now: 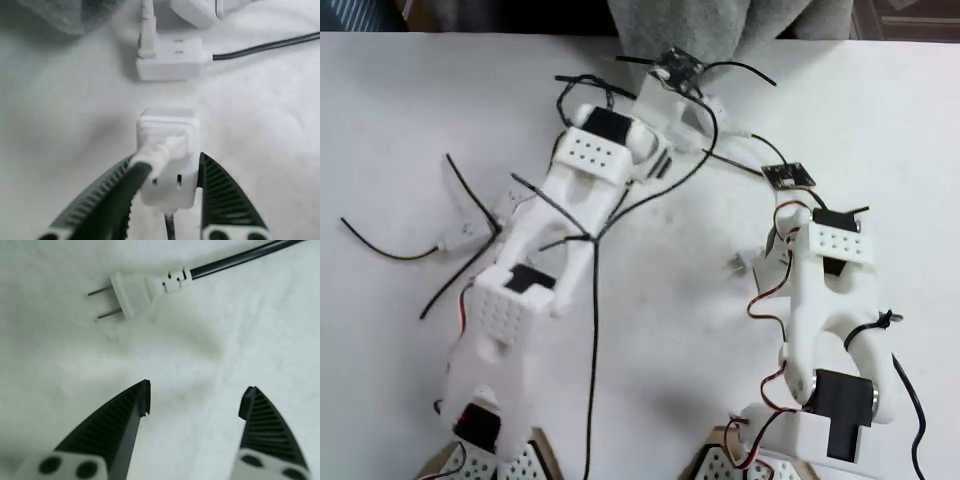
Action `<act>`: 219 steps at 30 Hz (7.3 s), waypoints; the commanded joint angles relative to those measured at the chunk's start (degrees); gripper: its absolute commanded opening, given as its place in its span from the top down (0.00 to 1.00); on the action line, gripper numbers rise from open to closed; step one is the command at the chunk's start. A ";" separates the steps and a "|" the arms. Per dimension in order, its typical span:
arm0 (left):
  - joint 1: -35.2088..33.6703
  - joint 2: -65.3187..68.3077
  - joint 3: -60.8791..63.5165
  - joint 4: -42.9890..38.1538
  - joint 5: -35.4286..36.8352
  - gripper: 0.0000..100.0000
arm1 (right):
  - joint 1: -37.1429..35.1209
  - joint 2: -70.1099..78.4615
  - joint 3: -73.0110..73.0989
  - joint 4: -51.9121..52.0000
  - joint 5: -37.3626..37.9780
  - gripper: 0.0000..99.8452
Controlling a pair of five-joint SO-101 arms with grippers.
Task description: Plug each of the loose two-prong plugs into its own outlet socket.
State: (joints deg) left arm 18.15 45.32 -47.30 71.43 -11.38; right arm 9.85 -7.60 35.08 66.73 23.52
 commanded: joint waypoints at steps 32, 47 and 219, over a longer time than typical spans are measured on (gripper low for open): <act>-9.36 15.69 -48.53 30.59 -10.99 0.77 | -3.21 -0.13 3.34 -4.35 -0.44 0.71; -35.12 7.60 -42.73 31.21 -11.16 0.77 | -3.30 -0.13 5.98 -8.22 -0.53 0.71; -12.09 -30.55 38.24 13.63 22.15 0.79 | 5.93 -0.31 -8.09 -1.19 -0.88 0.71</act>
State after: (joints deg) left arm 8.31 18.24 -8.09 86.90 11.38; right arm 12.31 -7.60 34.64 61.98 23.52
